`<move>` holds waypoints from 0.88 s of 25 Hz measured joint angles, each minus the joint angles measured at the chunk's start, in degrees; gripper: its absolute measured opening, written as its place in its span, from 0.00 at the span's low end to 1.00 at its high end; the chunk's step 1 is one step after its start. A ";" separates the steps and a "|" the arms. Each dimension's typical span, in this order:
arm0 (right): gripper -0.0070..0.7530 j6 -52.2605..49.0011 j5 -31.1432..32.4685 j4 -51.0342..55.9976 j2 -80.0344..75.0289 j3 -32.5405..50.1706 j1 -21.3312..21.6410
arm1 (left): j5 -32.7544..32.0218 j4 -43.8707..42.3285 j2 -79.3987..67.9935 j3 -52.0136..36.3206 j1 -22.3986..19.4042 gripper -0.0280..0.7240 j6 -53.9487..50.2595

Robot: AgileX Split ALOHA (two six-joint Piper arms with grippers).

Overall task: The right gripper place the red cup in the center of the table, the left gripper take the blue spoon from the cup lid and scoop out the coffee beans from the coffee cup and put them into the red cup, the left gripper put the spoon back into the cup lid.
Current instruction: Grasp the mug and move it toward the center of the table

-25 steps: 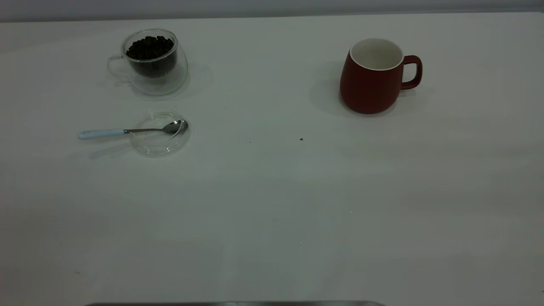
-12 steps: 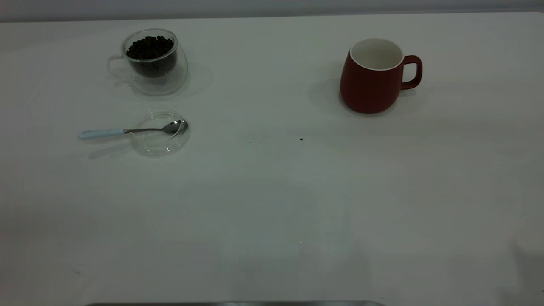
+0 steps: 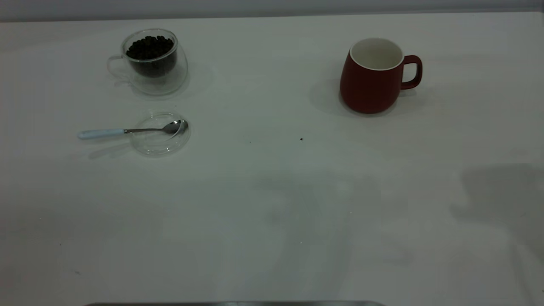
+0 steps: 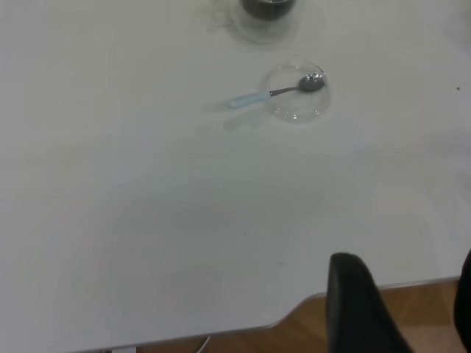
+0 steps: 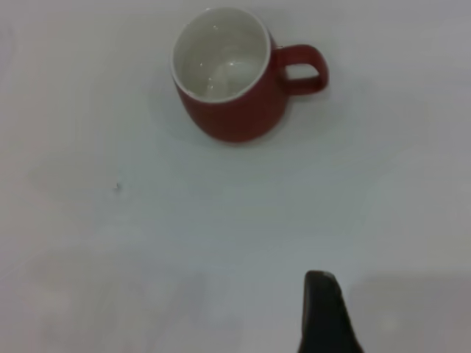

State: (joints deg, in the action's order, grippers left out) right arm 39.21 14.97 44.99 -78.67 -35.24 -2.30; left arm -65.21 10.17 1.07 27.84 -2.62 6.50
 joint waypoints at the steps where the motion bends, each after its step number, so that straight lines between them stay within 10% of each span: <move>1: 0.69 2.37 -0.50 2.20 -3.32 -1.93 0.00 | 0.00 0.00 0.00 0.00 0.00 0.55 0.00; 22: 0.69 17.94 9.08 17.39 -51.37 -42.11 0.00 | 0.00 0.00 0.00 0.00 0.00 0.55 0.12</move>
State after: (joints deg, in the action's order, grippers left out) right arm 57.15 24.05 62.38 -130.04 -77.36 -2.30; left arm -65.21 10.17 1.07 27.84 -2.62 6.61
